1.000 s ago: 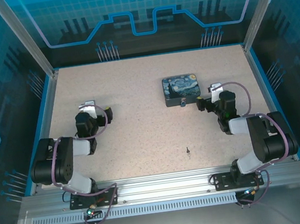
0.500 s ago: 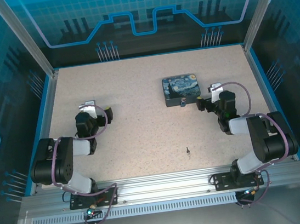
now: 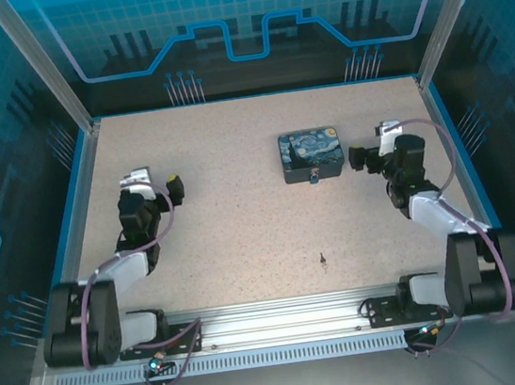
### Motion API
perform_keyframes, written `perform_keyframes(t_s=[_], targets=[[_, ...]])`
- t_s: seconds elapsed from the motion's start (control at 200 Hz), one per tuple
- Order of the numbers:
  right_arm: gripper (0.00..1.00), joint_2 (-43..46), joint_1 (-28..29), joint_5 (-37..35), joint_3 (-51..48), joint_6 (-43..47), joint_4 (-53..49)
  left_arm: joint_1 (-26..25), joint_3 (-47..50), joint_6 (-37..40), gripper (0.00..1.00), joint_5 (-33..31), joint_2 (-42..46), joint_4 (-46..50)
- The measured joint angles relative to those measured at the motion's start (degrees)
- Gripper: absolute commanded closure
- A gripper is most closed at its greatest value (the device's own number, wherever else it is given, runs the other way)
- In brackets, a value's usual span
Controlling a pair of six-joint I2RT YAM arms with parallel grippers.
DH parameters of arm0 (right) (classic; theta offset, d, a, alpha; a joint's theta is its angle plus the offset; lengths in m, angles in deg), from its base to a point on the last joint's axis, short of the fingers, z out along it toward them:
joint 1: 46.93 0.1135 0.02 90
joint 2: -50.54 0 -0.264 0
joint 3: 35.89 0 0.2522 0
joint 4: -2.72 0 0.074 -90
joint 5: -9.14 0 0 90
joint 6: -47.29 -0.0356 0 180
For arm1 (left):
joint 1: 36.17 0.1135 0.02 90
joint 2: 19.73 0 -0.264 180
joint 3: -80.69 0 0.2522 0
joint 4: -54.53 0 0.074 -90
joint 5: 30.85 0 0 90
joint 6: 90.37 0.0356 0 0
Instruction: Unlock the padlock with the key
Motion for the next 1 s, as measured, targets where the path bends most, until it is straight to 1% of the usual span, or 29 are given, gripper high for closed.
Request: perform_keyframes(t_s=[0.075, 0.135, 0.22, 0.29, 0.34, 0.425, 0.49, 0.595, 0.76, 1.0], targets=[[0.0, 1.7, -1.5, 2.2, 3.5, -2.1, -5.2, 0.0, -3.7, -3.3, 0.01, 0.5, 4.1, 6.9], [0.0, 1.5, -3.0, 4.8, 5.5, -4.2, -8.4, 0.0, -8.0, -7.2, 0.01, 2.1, 5.3, 12.2], [0.0, -0.3, -4.5, 8.7, 7.6, -7.2, -11.7, -0.1, -13.9, -11.9, 0.01, 6.4, 4.9, 18.1], [0.0, -4.2, -4.9, 13.1, 9.2, -10.1, -13.1, -1.3, -18.3, -14.7, 0.01, 9.3, 2.8, 22.7], [0.0, -7.9, -4.9, 16.4, 10.4, -12.0, -13.3, -3.4, -21.4, -16.2, 0.01, 11.2, -0.1, 25.7], [0.0, -15.5, -4.4, 20.6, 13.4, -14.8, -13.8, -7.7, -25.4, -19.0, 0.01, 14.7, -6.4, 28.0], [0.0, -21.0, -3.7, 22.1, 16.2, -16.3, -14.1, -10.8, -28.3, -21.0, 0.02, 17.3, -12.2, 28.9], [0.0, -26.9, -2.8, 23.4, 19.6, -18.6, -14.0, -15.0, -34.6, -23.8, 0.06, 20.9, -22.6, 30.4], [0.0, -33.4, -1.8, 25.2, 25.5, -20.3, -13.8, -19.4, -44.7, -27.5, 0.13, 24.9, -35.7, 31.3], [0.0, -37.0, -0.2, 27.3, 28.7, -20.5, -13.8, -23.8, -58.2, -31.0, 0.15, 29.2, -48.9, 31.4]])
